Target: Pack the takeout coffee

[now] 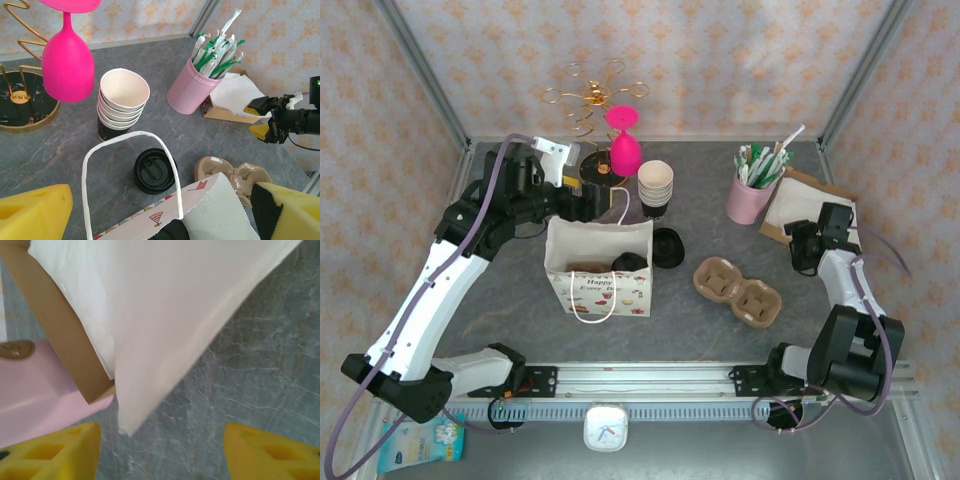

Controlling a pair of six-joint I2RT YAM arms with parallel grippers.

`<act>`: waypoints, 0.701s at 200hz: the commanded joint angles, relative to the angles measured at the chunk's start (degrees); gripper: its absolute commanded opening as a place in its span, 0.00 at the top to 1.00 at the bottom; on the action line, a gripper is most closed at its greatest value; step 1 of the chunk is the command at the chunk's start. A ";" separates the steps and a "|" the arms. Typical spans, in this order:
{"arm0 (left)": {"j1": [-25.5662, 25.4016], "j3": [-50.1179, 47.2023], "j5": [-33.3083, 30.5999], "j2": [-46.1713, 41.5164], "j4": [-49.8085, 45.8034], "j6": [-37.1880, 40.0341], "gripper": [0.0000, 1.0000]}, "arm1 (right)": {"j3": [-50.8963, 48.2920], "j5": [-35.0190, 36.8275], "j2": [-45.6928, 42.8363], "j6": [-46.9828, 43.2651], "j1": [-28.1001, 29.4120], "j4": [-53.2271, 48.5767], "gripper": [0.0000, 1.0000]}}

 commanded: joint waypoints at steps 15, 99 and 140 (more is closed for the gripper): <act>0.17 0.09 -1.84 0.14 2.01 1.30 0.07 | 1.34 -0.41 3.73 4.47 -0.02 7.56 0.42; 0.12 0.32 -2.44 0.41 2.06 0.54 0.06 | 3.14 0.70 7.08 4.86 -0.11 8.84 0.74; 0.14 0.62 -2.80 0.76 1.64 0.51 0.06 | 3.83 -0.70 9.45 4.20 -0.34 8.79 0.76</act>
